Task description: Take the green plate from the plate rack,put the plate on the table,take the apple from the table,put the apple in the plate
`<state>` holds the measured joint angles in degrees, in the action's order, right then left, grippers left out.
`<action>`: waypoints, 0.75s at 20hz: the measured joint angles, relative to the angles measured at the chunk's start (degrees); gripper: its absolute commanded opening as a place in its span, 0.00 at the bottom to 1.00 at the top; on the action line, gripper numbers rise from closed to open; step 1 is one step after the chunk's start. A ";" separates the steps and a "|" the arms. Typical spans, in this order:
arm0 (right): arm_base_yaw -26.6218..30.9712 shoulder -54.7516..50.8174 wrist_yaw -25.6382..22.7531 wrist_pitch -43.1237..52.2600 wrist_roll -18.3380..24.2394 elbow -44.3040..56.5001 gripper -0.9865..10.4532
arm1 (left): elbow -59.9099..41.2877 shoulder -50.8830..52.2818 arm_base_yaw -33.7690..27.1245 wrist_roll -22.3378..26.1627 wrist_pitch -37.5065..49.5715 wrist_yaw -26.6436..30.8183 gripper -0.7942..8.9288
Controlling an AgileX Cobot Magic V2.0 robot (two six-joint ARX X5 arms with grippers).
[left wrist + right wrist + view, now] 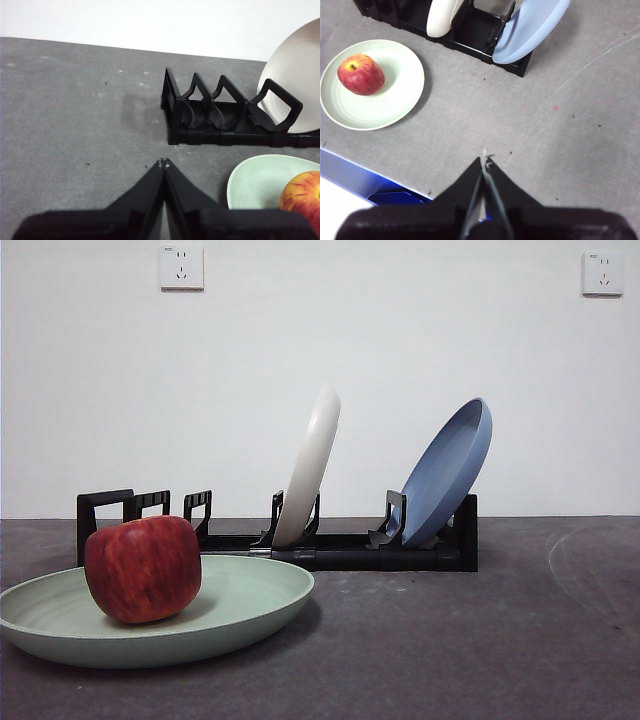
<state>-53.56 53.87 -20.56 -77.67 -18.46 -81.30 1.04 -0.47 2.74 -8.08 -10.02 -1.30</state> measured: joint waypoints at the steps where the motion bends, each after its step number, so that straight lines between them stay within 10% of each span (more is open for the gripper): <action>1: 0.00 0.00 0.00 0.00 0.00 0.00 0.09 | 0.00 0.00 0.00 0.13 0.00 0.00 0.08; 15: 0.00 0.00 0.00 0.02 0.00 0.00 0.09 | -0.02 -3.82 0.00 0.42 0.04 0.00 0.08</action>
<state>-53.56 53.87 -20.56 -77.65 -18.46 -81.30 1.02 -4.29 2.74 -7.66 -9.98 -1.30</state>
